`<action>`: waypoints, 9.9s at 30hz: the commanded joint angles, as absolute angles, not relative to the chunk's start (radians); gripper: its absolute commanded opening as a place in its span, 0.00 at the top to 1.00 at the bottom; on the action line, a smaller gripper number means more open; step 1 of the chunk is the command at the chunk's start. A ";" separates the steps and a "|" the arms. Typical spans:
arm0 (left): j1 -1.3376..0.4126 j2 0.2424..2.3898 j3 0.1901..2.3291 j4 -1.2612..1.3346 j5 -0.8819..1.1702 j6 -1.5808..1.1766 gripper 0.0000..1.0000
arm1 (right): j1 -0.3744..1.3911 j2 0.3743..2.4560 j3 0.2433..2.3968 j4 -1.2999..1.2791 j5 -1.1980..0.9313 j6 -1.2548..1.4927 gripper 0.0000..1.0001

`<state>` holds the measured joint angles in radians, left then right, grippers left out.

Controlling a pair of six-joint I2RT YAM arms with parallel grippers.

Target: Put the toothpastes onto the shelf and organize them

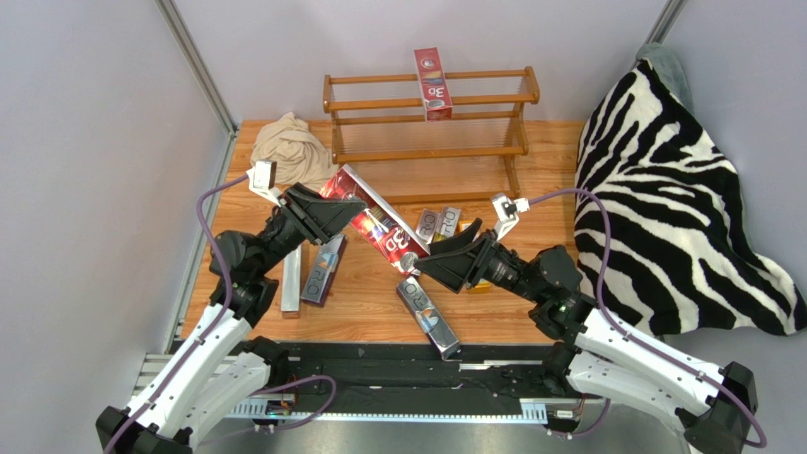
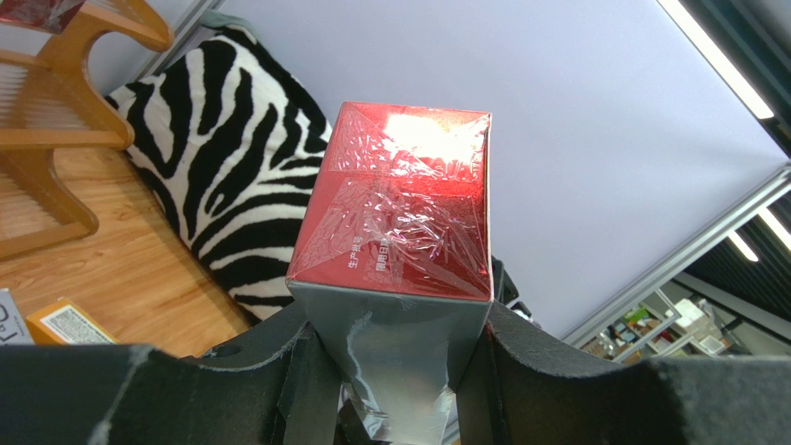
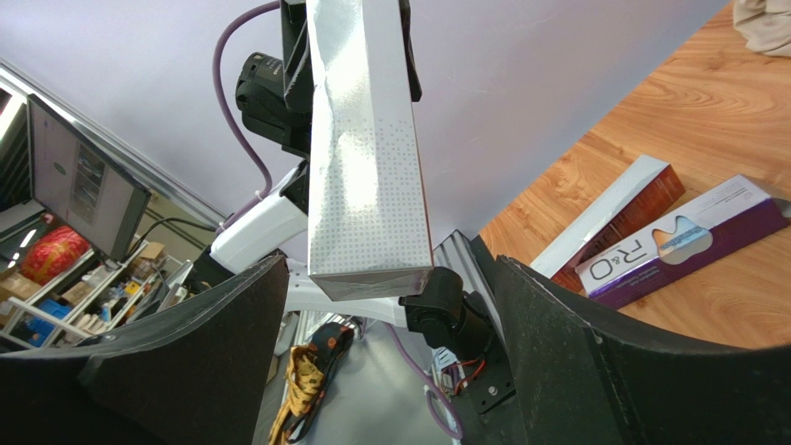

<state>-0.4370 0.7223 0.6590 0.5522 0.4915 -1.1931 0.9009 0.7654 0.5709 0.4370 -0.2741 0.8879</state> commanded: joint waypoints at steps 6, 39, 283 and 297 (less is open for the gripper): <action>-0.437 0.727 0.652 0.658 0.483 -1.223 0.89 | 0.939 0.825 0.606 0.525 -0.253 0.893 0.33; -0.437 0.523 0.729 -0.033 0.388 -0.824 0.01 | 0.939 0.871 0.687 0.341 -0.164 0.880 0.83; -0.437 0.405 0.472 -0.442 0.175 -0.653 0.06 | 0.160 1.796 1.683 -0.150 -0.410 0.879 1.00; -0.437 0.407 0.476 -0.443 0.173 -0.652 0.06 | 0.192 1.804 1.686 -0.159 -0.393 0.877 1.00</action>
<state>-0.4370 0.4061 0.4511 -0.4488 0.1711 -0.6632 0.1848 1.8202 1.6798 -0.1829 -0.4049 0.8890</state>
